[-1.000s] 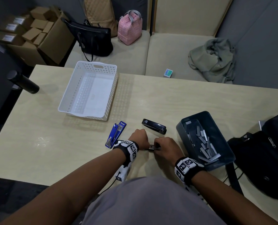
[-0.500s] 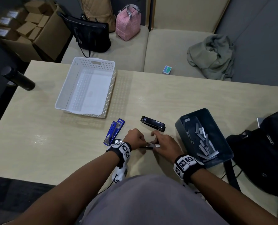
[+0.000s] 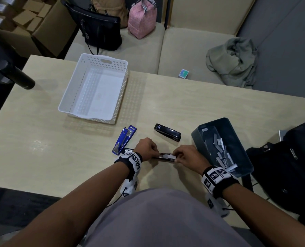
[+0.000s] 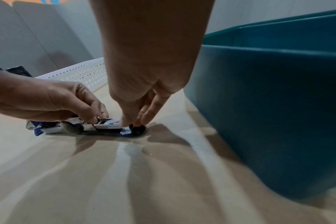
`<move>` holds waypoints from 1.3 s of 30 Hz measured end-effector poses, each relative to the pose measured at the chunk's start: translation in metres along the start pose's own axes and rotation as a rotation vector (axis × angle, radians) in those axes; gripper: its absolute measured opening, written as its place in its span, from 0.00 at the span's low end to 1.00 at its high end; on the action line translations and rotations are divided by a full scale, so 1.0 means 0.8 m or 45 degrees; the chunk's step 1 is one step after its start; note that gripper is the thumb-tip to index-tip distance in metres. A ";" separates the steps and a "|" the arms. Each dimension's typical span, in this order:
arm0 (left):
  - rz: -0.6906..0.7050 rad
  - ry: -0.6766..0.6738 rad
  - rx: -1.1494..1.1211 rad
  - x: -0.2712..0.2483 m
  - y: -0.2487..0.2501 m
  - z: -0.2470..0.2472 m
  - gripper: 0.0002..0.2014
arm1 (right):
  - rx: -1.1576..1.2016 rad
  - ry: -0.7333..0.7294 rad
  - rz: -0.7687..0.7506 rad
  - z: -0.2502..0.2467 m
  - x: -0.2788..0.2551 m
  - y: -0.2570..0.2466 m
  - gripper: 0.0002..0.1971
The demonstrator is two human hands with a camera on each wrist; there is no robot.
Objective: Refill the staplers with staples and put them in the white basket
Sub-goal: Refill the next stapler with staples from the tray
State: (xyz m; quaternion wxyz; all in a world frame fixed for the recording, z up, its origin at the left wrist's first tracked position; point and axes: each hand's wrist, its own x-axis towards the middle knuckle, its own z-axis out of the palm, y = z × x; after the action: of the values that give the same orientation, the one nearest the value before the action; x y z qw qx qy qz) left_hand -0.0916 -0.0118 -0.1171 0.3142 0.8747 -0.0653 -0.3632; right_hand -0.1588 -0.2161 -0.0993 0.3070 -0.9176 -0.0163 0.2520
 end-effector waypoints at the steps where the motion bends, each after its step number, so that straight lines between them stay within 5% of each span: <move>1: 0.004 -0.001 0.004 0.000 0.000 0.000 0.02 | -0.006 0.001 0.003 0.000 0.003 -0.003 0.12; 8: 0.027 -0.008 0.020 0.001 -0.002 0.000 0.02 | -0.103 -0.006 0.055 0.003 0.008 -0.018 0.06; 21: 0.146 -0.084 0.164 0.005 -0.004 -0.006 0.05 | -0.375 0.035 0.098 0.009 0.007 -0.034 0.09; 24: 0.302 -0.155 0.352 -0.001 -0.009 -0.014 0.15 | -0.369 0.009 0.101 0.004 0.010 -0.030 0.07; 28: 0.472 -0.139 1.056 -0.013 -0.021 -0.027 0.27 | -0.351 0.049 0.129 -0.015 0.013 -0.015 0.06; 34: 0.483 -0.034 1.159 -0.025 0.008 -0.054 0.21 | -0.316 0.056 0.153 -0.024 0.012 -0.011 0.05; 39: 0.536 0.081 1.049 -0.029 0.064 -0.074 0.11 | -0.135 0.118 0.147 -0.016 0.019 -0.025 0.14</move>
State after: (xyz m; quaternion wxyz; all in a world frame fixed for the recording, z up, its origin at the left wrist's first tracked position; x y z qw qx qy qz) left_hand -0.0623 -0.0149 -0.0410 0.0091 0.9051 -0.3706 -0.2084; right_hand -0.1370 -0.2040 -0.0857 0.2433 -0.9427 0.0374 0.2254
